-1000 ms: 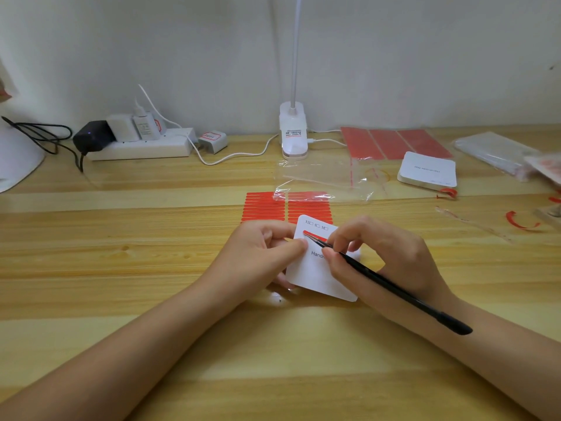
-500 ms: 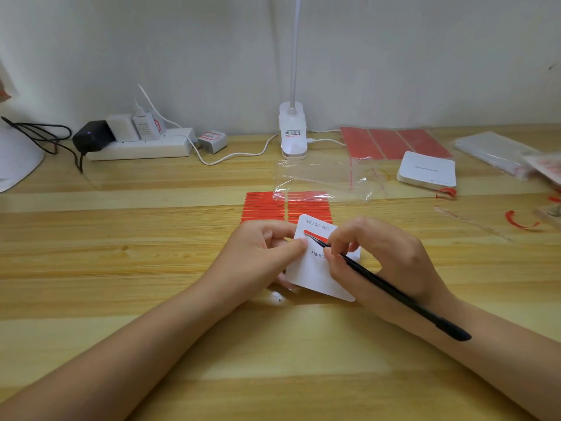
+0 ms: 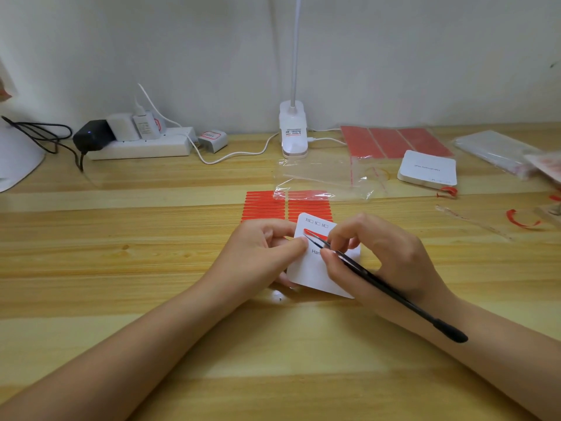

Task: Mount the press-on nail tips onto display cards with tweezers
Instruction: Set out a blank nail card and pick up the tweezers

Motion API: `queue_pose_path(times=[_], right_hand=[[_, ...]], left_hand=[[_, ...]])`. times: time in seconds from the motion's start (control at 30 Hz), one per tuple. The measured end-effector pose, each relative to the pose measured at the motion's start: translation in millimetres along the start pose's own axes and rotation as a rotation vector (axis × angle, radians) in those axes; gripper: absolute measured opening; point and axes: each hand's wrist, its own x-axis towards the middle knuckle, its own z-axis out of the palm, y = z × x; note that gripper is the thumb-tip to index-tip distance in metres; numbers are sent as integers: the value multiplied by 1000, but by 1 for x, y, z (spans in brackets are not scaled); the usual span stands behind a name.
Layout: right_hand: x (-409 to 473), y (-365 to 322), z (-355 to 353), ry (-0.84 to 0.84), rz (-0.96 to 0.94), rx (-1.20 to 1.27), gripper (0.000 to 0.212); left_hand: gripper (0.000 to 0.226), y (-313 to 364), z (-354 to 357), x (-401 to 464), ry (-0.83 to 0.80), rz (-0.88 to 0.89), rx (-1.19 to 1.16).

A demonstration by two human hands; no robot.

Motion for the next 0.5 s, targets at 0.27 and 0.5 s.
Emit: queue_pose_path(times=[0.27, 0.5], right_hand=[[1, 0, 1, 14, -12, -19, 7], [1, 0, 1, 3, -32, -50, 5]], left_hand=[[32, -2, 0, 1, -13, 6, -10], [31, -3, 0, 2, -6, 10, -20]])
